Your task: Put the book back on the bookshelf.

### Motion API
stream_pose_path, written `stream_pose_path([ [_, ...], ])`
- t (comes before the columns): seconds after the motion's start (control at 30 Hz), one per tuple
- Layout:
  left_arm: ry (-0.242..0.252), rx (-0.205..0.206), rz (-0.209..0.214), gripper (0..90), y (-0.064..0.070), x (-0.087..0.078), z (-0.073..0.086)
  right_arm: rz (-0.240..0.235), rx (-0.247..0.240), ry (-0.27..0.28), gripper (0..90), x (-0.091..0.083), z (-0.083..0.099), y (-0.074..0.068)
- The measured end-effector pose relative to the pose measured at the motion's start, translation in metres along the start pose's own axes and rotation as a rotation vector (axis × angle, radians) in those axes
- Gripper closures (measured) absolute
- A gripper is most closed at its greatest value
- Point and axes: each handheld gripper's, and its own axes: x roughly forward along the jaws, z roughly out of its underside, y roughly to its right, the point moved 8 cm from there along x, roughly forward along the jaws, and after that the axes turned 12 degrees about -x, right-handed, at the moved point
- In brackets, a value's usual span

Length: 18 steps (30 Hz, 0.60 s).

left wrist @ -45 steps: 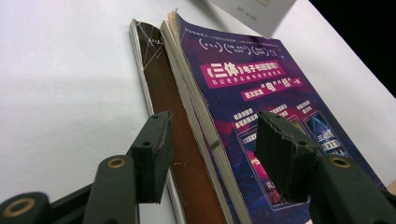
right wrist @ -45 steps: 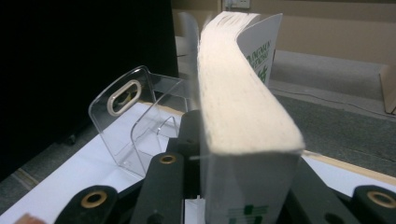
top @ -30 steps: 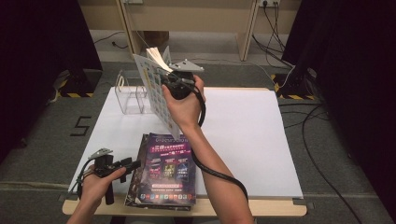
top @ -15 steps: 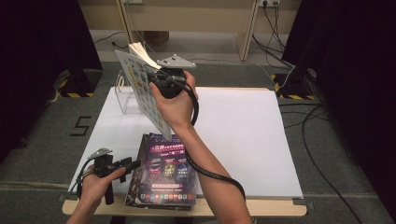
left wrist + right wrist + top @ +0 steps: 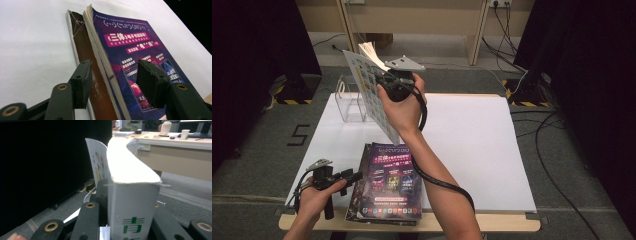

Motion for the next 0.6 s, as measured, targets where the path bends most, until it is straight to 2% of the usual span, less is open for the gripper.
stream_pose_path([
  [0.1, -0.001, 0.002, -0.001, 45.3, 0.0, 0.0, 0.0, 0.016, 0.009, -0.007, 74.3, 0.002, 0.002, 0.01],
  [0.37, -0.001, -0.002, -0.001, 45.4, -0.001, 0.0, 0.0, 0.048, 0.01, -0.036, 74.3, 0.007, 0.01, 0.023],
  [0.47, 0.002, 0.001, -0.004, 45.4, -0.002, -0.001, 0.0, 0.069, 0.013, -0.045, 74.3, 0.009, 0.015, 0.03],
  [0.5, 0.002, 0.001, -0.004, 45.4, -0.002, -0.001, 0.0, 0.091, 0.006, -0.061, 74.3, 0.009, 0.019, 0.034],
  [0.6, -0.001, -0.003, -0.001, 45.4, -0.001, 0.0, 0.001, 0.109, -0.005, -0.068, 74.3, 0.009, 0.022, 0.039],
])
